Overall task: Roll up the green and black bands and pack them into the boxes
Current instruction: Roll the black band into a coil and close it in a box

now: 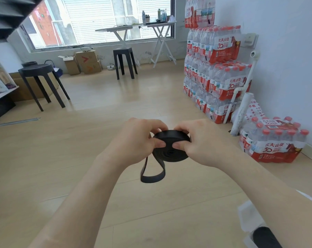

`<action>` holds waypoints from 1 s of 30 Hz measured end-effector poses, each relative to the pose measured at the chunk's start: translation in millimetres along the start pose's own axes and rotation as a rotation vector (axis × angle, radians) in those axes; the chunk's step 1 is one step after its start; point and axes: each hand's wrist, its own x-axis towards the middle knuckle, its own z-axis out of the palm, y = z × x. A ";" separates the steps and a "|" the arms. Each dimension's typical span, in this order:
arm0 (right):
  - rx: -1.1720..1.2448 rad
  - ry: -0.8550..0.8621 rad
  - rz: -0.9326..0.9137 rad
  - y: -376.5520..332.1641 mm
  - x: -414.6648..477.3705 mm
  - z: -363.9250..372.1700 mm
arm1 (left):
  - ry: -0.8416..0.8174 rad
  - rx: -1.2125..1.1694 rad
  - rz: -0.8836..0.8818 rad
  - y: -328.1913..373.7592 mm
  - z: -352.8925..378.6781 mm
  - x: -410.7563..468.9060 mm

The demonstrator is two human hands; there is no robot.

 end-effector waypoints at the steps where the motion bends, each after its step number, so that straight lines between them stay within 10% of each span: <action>1: 0.010 -0.002 0.005 -0.2 0.1 0.3 | 0.002 0.014 0.000 -0.1 0.2 0.0; 30: 0.992 0.124 0.273 24.7 6.4 2.9 | 0.059 -0.697 -0.162 -19.8 -7.6 0.8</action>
